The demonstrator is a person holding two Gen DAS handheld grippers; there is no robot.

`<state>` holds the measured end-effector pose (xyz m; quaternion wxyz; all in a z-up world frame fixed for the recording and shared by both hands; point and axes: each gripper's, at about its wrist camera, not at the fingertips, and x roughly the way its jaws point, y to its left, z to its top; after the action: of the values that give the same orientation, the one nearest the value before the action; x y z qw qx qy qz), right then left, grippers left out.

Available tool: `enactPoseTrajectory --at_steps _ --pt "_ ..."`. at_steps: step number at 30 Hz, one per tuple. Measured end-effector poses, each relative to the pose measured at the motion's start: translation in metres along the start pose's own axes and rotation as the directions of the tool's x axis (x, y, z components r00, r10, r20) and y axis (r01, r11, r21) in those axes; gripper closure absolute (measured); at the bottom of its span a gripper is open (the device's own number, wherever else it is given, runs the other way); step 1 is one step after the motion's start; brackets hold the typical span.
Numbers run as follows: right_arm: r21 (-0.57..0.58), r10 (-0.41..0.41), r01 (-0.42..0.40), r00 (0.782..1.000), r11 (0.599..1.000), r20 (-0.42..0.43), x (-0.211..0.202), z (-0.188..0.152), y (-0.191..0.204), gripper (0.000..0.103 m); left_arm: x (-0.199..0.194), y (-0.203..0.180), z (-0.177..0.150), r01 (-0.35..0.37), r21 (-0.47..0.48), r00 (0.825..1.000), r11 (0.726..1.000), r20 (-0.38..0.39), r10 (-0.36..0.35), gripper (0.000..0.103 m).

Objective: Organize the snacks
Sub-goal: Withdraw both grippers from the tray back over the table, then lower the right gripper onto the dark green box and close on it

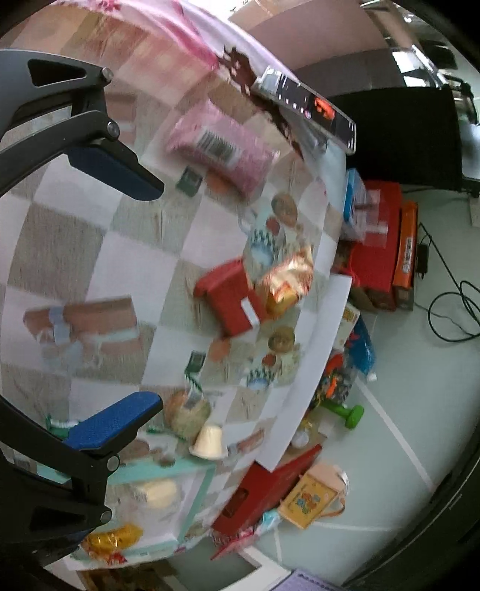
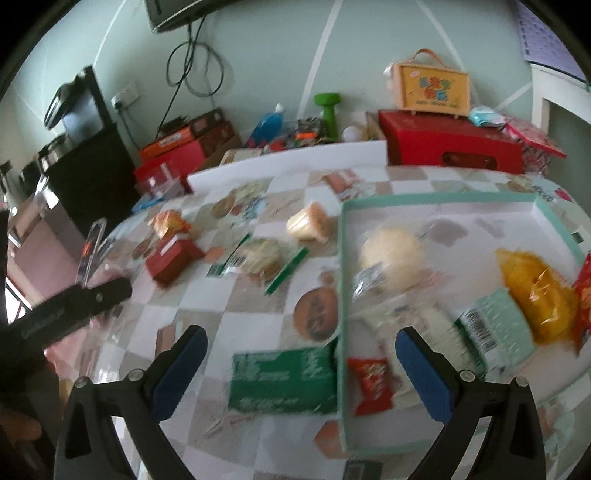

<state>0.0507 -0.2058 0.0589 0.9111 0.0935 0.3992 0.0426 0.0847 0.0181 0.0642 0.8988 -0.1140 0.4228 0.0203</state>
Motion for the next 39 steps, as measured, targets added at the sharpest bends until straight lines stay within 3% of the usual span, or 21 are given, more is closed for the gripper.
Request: enactPoseTrajectory --at_steps 6,10,20,30,36,39 --pt "-0.077 0.02 -0.024 0.998 0.997 -0.055 0.008 -0.01 0.024 0.0 0.005 0.002 -0.002 -0.077 0.075 0.996 0.994 -0.042 0.08 0.0" --pt "-0.1 -0.003 -0.005 0.997 0.995 -0.077 0.012 -0.014 0.031 0.001 0.011 0.006 -0.004 -0.071 0.07 0.994 0.995 -0.08 0.077 0.0" --pt "-0.09 0.041 -0.049 0.995 0.995 -0.088 0.01 -0.012 0.032 0.022 0.022 0.003 -0.008 -0.082 0.096 0.988 0.992 -0.123 0.094 0.0" --pt "-0.114 0.025 -0.036 0.995 0.993 -0.1 0.015 -0.016 0.036 0.022 0.026 0.001 -0.011 -0.081 0.1 0.987 0.992 -0.131 0.093 0.0" --pt "-0.122 0.118 -0.13 0.988 0.984 -0.102 0.012 -0.017 0.043 0.023 0.028 -0.003 -0.012 -0.082 0.119 0.986 0.989 -0.132 0.098 0.0" --pt "-0.117 0.056 -0.066 0.995 0.991 -0.081 0.011 -0.015 0.039 0.023 0.029 -0.003 -0.012 -0.083 0.122 0.986 0.989 -0.135 0.099 0.0"
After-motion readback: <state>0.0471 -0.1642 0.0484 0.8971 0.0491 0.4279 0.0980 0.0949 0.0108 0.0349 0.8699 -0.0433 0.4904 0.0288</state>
